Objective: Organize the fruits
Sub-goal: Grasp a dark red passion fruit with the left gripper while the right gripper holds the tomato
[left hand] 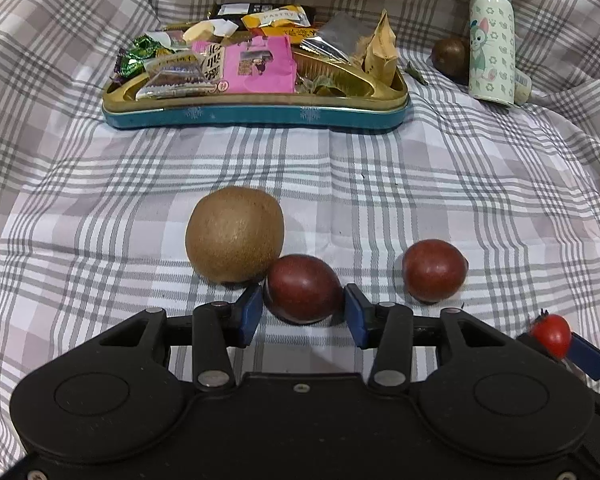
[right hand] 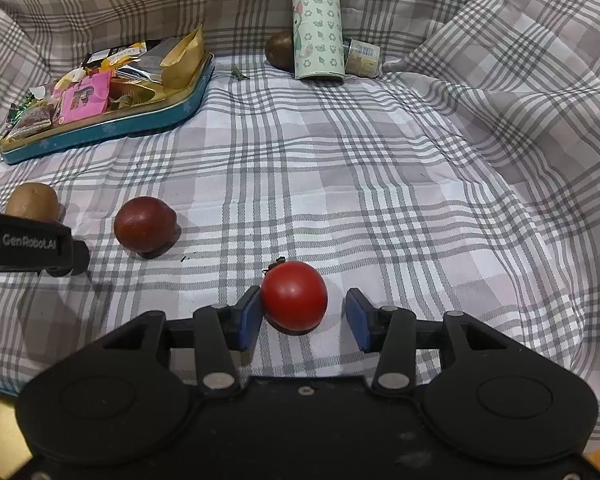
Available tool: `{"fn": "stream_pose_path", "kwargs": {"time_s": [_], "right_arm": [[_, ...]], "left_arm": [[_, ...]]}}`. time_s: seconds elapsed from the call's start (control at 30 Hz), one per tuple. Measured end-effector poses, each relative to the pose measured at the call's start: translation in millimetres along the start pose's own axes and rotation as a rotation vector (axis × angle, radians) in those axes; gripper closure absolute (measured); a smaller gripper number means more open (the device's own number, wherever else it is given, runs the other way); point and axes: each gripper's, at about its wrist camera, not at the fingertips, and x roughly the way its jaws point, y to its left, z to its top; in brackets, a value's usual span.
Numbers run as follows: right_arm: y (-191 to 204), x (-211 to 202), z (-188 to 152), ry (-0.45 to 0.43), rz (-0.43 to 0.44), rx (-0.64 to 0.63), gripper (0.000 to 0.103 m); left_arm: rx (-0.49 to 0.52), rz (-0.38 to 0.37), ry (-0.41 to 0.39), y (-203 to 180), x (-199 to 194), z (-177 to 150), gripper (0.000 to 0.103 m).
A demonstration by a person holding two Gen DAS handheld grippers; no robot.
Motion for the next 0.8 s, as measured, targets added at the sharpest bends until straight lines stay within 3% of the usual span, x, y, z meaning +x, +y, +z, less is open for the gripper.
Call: {"fn": "stream_pose_path", "kwargs": {"time_s": [0.4, 0.57, 0.8], "right_arm": [[-0.4, 0.5, 1.0, 0.006, 0.001, 0.004, 0.055], [2.7, -0.5, 2.4, 0.007, 0.009, -0.006, 0.069], [7.7, -4.0, 3.6, 0.016, 0.012, -0.025, 0.069]], "left_arm": [[0.013, 0.007, 0.0, -0.9, 0.5, 1.6, 0.053], [0.011, -0.015, 0.029, 3.9, -6.9, -0.4, 0.053], [0.018, -0.008, 0.014, 13.7, -30.9, -2.3, 0.053]]}}
